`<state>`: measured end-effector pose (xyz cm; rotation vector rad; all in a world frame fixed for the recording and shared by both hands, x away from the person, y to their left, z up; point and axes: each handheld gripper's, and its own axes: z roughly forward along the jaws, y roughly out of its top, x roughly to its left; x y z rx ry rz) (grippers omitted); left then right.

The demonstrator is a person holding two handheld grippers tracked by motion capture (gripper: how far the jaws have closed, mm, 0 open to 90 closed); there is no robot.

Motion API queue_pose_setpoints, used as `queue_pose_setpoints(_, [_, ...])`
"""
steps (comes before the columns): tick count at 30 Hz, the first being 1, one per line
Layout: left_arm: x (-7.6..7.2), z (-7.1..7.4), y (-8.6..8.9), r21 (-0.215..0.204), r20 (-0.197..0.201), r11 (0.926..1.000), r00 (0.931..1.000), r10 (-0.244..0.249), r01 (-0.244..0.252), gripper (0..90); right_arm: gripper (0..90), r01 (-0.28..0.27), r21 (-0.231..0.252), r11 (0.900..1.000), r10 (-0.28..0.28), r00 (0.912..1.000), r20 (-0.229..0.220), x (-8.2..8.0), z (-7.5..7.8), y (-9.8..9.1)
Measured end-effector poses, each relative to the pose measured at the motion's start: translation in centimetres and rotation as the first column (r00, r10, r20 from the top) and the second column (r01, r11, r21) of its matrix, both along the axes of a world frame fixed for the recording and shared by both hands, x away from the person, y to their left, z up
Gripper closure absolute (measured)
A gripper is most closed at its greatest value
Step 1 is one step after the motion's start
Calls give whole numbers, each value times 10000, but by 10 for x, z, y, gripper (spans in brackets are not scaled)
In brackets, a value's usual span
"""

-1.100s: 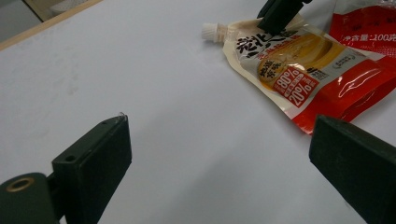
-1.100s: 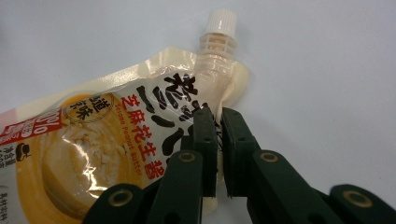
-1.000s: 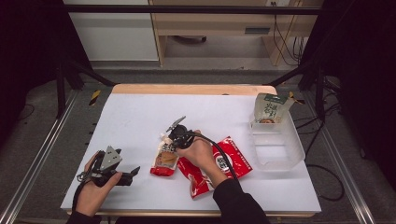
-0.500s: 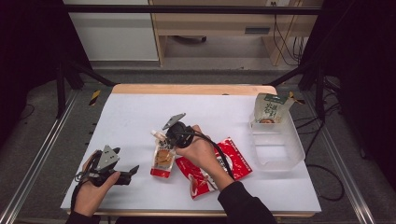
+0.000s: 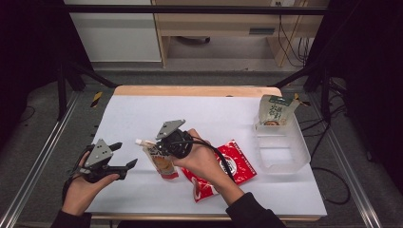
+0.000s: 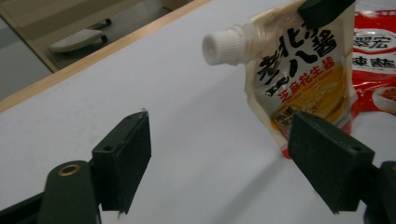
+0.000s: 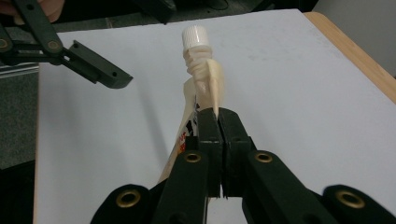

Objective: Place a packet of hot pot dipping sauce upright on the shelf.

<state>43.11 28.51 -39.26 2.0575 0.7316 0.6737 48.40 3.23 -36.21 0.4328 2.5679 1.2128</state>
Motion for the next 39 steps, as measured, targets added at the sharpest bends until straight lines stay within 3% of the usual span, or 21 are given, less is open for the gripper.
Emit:
queue_pose_setpoints(5, [7,6,-10,-271,-523,9960,9948,-870,856,228,894,-233,111,9997,233,9997,10,-5,1,-1])
queue_pose_setpoints(8, [11,10,-15,-4,-411,9955,9946,-950,950,239,894,-281,243,9993,281,9996,-26,-8,2,-2])
queue_pose_setpoints(12, [17,10,-20,-421,-585,9916,9904,-1249,1225,266,894,-405,414,9983,405,9992,-8,-11,6,-6])
queue_pose_setpoints(15, [19,12,-25,-339,-517,9894,9884,-1429,1413,294,894,-494,466,9977,495,9988,-7,-13,8,-8])
queue_pose_setpoints(22, [21,16,-31,-463,-562,9813,9803,-1895,1870,456,893,-634,482,9968,639,9979,-83,-16,9,-10])
queue_pose_setpoints(25, [21,16,-31,-374,-647,9828,9810,-1829,1807,509,894,-639,494,9967,646,9978,-117,-15,8,-11])
queue_pose_setpoints(31, [22,17,-27,-649,-1004,9790,9748,-1991,1932,625,893,-511,530,9973,520,9985,-168,-14,5,-13])
queue_pose_setpoints(36, [18,24,-28,-863,-1078,9731,9690,-2221,2135,677,890,-457,700,9965,471,9987,-191,-13,5,-17])
queue_pose_setpoints(39, [17,31,-31,-736,-1134,9694,9638,-2415,2342,709,889,-339,742,9967,352,9993,-151,-14,7,-20])
